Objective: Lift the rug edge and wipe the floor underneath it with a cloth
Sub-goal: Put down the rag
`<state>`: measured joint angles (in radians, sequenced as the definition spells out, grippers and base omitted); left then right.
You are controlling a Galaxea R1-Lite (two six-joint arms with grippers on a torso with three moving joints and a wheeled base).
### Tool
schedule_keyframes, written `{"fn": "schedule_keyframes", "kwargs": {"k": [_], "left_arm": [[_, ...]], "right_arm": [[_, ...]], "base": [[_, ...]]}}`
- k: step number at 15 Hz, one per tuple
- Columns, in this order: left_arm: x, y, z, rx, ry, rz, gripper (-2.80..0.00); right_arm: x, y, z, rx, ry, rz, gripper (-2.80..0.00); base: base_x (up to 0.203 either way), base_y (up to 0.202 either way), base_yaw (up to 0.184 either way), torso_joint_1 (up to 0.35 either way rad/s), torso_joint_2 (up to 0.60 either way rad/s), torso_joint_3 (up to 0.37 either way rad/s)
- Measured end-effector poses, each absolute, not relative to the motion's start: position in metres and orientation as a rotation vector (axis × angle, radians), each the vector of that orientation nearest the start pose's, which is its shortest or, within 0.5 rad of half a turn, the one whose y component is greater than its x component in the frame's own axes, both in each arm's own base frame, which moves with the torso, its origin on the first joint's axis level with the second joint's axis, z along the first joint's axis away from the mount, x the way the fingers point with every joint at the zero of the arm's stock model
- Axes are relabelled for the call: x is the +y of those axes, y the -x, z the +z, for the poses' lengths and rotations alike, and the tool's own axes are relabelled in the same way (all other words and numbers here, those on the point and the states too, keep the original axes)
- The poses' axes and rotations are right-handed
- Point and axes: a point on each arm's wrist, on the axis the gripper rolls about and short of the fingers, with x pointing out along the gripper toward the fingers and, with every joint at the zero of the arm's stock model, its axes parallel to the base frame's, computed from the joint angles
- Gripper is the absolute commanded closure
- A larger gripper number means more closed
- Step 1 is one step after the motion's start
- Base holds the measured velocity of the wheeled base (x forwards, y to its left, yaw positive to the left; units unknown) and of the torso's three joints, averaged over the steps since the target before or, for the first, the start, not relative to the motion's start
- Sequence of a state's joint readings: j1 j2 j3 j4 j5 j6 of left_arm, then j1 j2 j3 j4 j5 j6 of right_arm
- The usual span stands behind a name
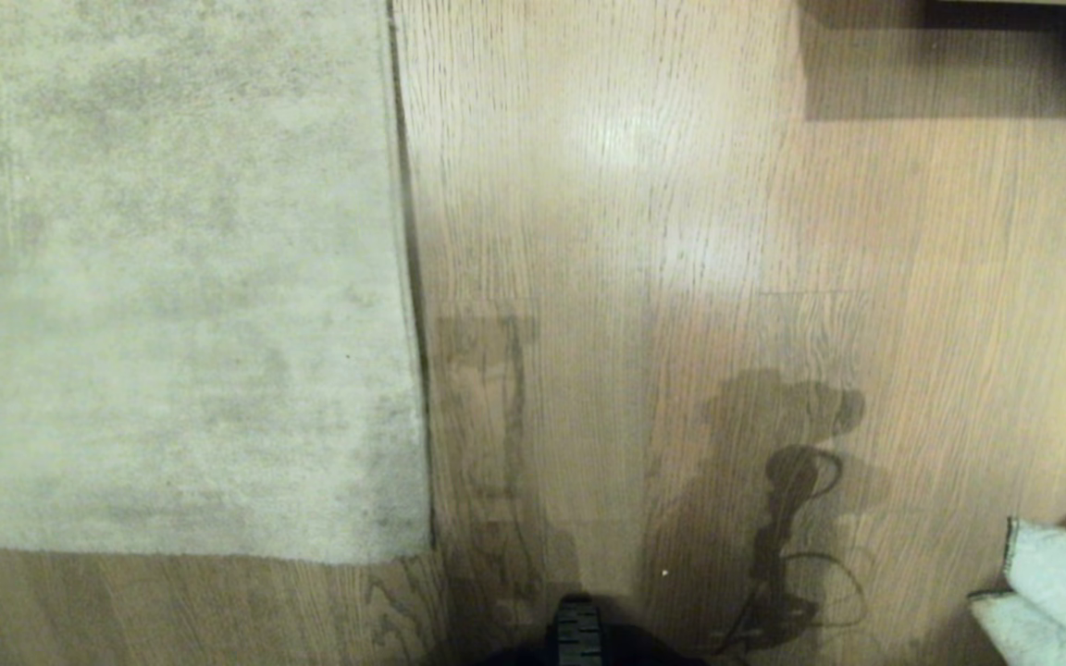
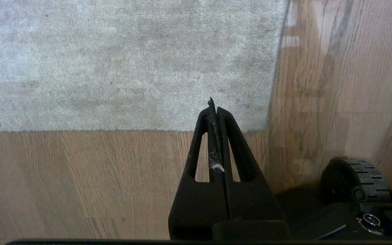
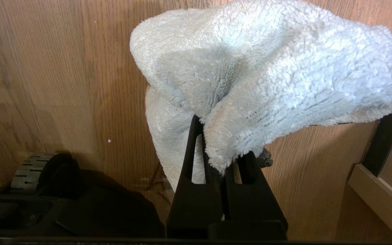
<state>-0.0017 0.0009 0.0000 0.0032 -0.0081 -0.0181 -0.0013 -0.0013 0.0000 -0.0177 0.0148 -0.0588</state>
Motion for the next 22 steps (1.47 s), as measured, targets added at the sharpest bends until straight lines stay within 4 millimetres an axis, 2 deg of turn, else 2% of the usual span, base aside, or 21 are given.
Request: {"fn": "schedule_keyframes", "kwargs": {"k": [3,6,10,13,18,22], "left_arm": [[0.0,0.023,0.075,0.004,0.018,-0.009,0.0],[0.0,0.023,0.075,0.004,0.018,-0.009,0.0],[0.0,0.023,0.075,0.004,0.018,-0.01,0.0],[0.0,0.023,0.075,0.004,0.018,-0.01,0.0],[0.0,0.023,0.075,0.004,0.018,-0.01,0.0],[0.0,0.023,0.075,0.004,0.018,-0.009,0.0]], "right_arm": [[0.0,0.023,0.085,-0.018,0.055,0.014,0.0],[0.0,0.017,0.108,0.015,0.023,0.013,0.0],[0.0,-0.01,0.145,0.084,0.004,0.013,0.0],[-0.001,-0.049,0.164,0.11,-0.006,-0.014,0.0],[-0.013,-0.133,0.189,0.041,-0.018,-0.071,0.0],[-0.024,-0.184,0.205,0.008,-0.018,-0.076,0.0]], "base": [[0.0,0.0,0.0,0.0,0.0,0.0],[0.0,0.0,0.0,0.0,0.0,0.0],[0.0,0.0,0.0,0.0,0.0,0.0],[0.0,0.0,0.0,0.0,0.0,0.0],[0.0,0.0,0.0,0.0,0.0,0.0],[0.0,0.0,0.0,0.0,0.0,0.0]]}}
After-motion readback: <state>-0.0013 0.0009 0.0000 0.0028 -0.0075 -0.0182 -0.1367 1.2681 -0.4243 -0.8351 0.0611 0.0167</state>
